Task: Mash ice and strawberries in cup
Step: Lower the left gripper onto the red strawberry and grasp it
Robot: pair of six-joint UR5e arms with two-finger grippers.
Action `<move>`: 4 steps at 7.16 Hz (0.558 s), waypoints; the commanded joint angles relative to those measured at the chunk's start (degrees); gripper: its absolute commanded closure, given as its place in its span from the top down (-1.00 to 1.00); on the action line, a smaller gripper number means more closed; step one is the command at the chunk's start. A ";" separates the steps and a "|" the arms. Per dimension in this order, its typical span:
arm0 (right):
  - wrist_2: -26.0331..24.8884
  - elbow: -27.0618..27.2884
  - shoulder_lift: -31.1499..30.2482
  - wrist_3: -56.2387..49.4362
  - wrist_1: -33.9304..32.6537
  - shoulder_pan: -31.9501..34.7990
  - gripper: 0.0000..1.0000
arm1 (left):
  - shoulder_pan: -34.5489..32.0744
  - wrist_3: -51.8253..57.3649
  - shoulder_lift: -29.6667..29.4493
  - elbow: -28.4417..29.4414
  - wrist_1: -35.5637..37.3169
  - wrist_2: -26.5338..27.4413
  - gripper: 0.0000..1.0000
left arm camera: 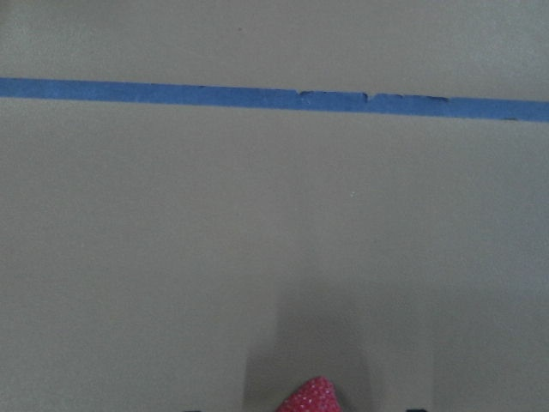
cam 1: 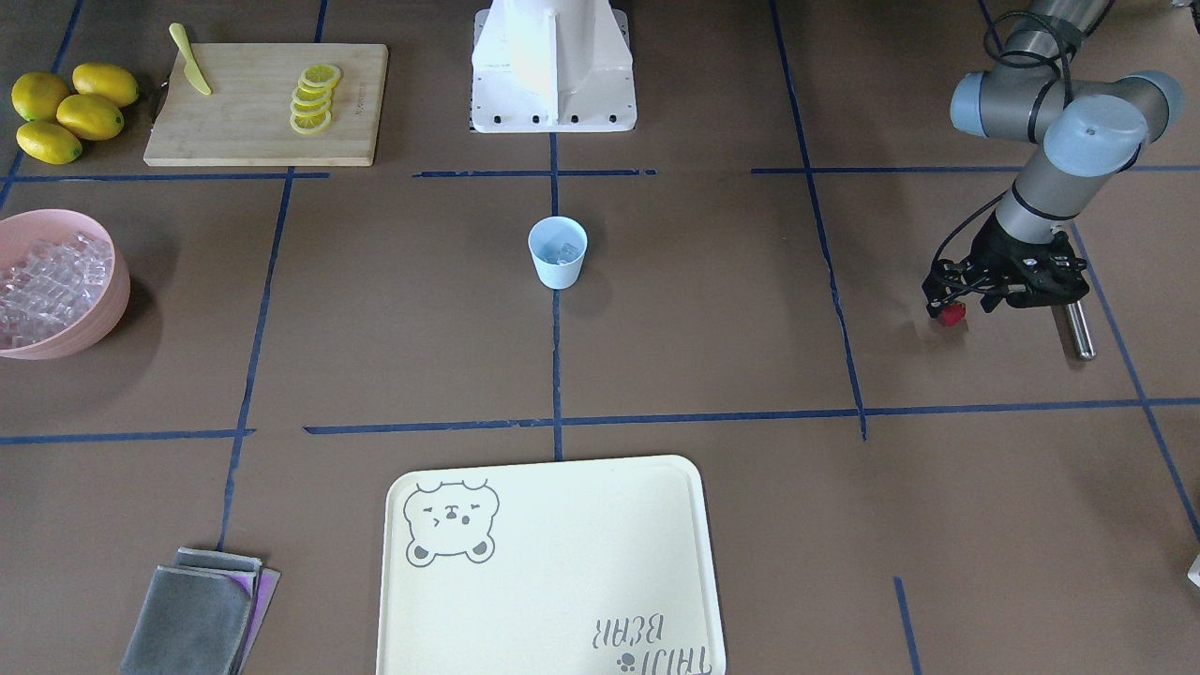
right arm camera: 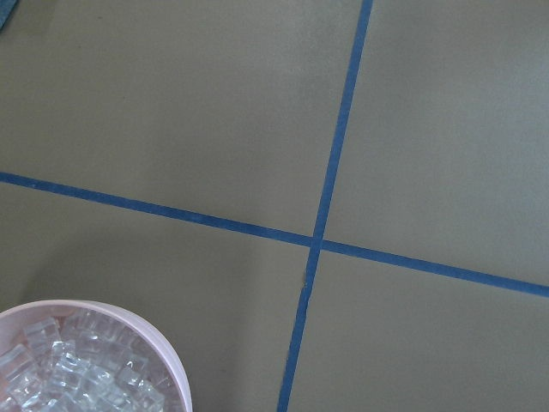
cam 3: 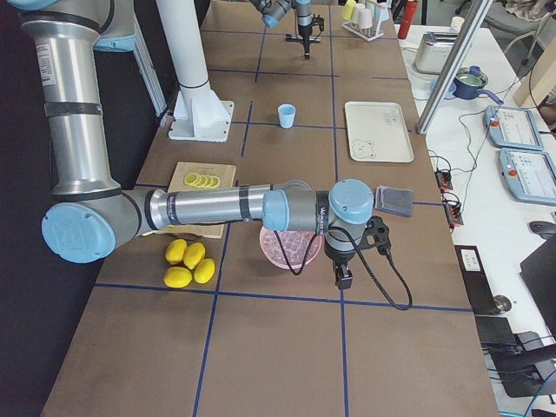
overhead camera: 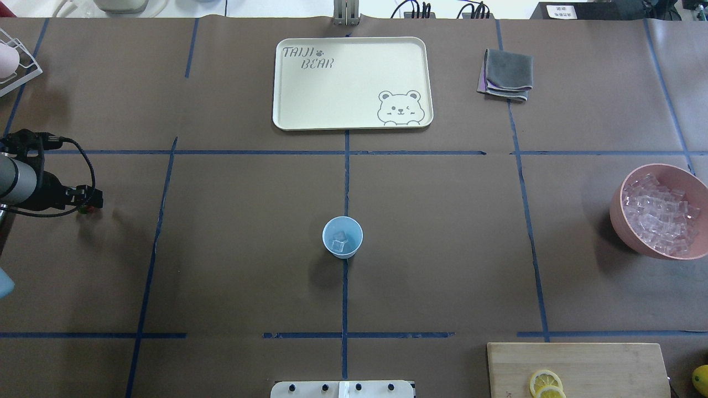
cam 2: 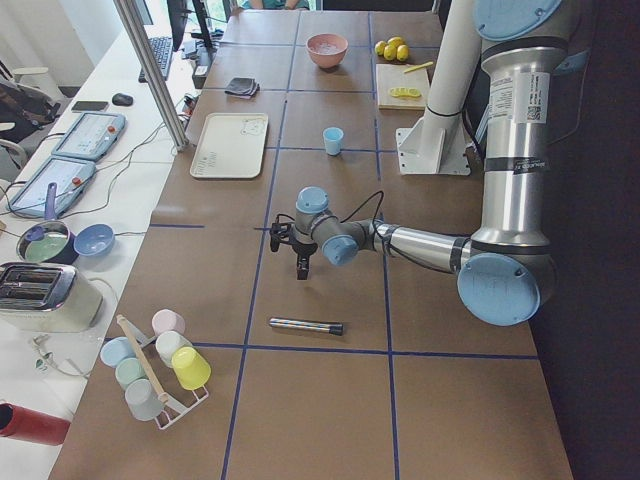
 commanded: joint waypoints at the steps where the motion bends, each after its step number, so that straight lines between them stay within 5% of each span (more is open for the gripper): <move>1: -0.04 0.07 0.09 0.11 0.00 0.00 0.98 | 0.13 -0.08 -0.06 0.12 -0.01 -0.07 0.66; 4: -0.04 -0.02 0.09 0.20 0.00 0.00 0.98 | 0.13 -0.08 -0.68 0.38 0.17 -0.24 0.42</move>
